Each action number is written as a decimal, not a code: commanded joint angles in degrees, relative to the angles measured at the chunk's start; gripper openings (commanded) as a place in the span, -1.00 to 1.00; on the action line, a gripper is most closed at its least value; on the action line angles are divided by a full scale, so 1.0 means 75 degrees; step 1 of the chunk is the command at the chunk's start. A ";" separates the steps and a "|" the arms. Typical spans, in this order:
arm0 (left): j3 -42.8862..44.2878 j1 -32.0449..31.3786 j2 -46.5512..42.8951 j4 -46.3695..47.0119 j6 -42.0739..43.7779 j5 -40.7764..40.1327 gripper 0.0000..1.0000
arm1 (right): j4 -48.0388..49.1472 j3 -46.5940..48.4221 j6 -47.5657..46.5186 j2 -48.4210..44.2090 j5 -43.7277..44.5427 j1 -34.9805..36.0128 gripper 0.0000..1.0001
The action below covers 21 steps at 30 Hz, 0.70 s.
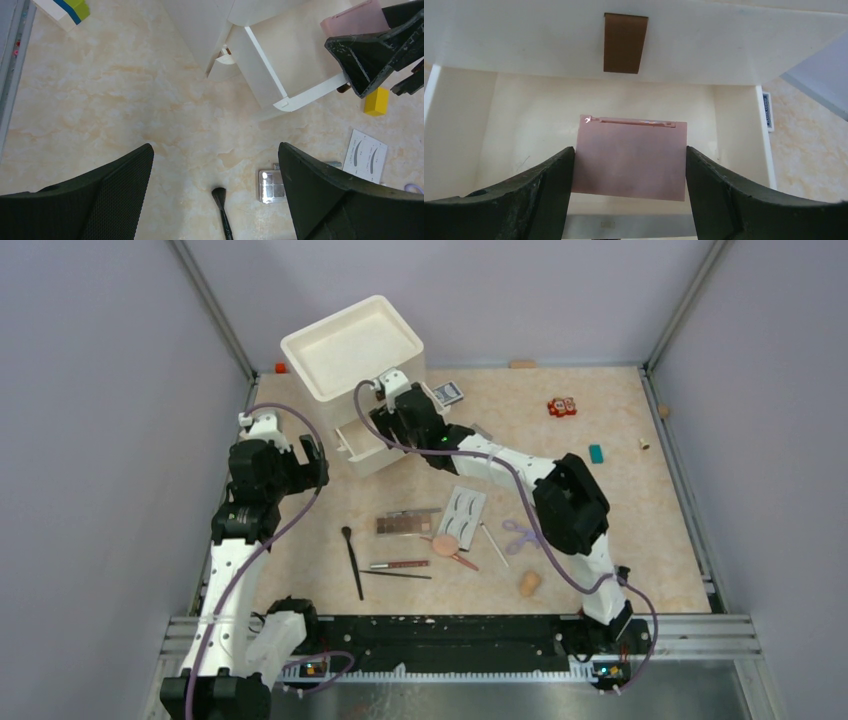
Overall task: Organize the makeup
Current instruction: Place the makeup in the drawer, then pick up the makeup from the center of the board.
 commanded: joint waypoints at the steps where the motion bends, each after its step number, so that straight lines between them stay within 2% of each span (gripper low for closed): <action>1: 0.0081 0.0033 -0.0081 0.0298 0.0060 -0.0002 0.98 | 0.0000 0.0731 0.0137 -0.0047 -0.0220 -0.0077 0.57; 6: 0.0075 0.0038 -0.0134 0.0299 0.0060 -0.0051 0.98 | 0.0089 0.0425 0.0123 -0.0410 -0.0179 -0.0079 0.72; 11: 0.0073 0.0039 -0.0124 0.0299 0.0060 -0.0049 0.98 | 0.0130 -0.0033 0.0127 -0.1193 -0.0237 -0.0067 0.74; 14: 0.0073 0.0033 -0.0141 0.0299 0.0072 -0.0058 0.98 | 0.0554 -0.1150 0.0088 -0.2210 -0.0662 -0.0029 0.73; 18: 0.0078 0.0043 -0.0109 0.0307 0.0070 -0.0044 0.98 | 0.1063 -0.3278 -0.0067 -0.3956 -0.1394 0.0047 0.70; 21: 0.0078 0.0060 -0.0067 0.0321 0.0070 0.0035 0.98 | 0.1157 -0.4654 -0.0371 -0.5025 -0.2503 0.0052 0.69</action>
